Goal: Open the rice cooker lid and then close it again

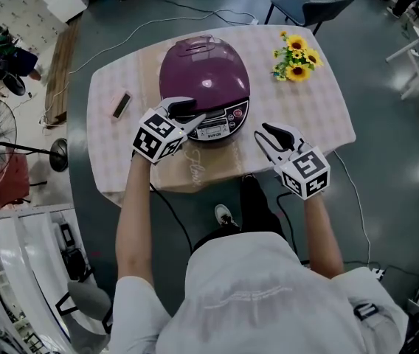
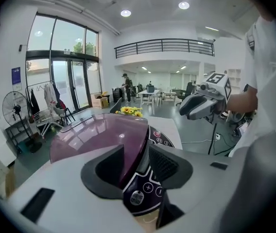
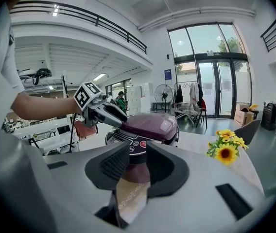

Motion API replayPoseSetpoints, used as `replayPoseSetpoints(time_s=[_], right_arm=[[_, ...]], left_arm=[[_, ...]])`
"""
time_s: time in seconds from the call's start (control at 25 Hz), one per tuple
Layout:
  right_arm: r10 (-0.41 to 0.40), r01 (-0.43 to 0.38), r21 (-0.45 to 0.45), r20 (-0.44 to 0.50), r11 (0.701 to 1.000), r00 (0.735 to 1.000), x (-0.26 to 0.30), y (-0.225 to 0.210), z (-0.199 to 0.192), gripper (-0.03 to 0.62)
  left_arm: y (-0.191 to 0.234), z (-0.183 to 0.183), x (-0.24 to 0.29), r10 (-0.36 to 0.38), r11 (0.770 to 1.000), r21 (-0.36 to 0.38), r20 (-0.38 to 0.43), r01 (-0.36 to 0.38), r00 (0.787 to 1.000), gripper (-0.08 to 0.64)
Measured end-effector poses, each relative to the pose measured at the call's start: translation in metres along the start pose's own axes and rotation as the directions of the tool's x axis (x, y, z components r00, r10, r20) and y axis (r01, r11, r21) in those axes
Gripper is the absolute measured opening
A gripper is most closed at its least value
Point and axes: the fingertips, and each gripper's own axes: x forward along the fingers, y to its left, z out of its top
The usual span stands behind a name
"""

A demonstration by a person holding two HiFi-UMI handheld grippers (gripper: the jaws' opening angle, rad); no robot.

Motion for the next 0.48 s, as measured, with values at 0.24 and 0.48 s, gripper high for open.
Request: replayPoseSetpoints(time_s=[0.24,0.48], right_arm=[[0.0,0.0,0.007,-0.01,1.0,1.0,0.002,-0.004,-0.007,0.118],[0.007,-0.007,0.012,-0.019,1.0,1.0,0.003,-0.003,-0.009,0.118]], left_arm=[[0.003,-0.011,0.008,0.006,0.999,-0.042,-0.009,-0.007,1.0,0.145],[0.009,-0.011,0.006,0.045,0.997,-0.063,-0.006,-0.046,0.999,0.078]])
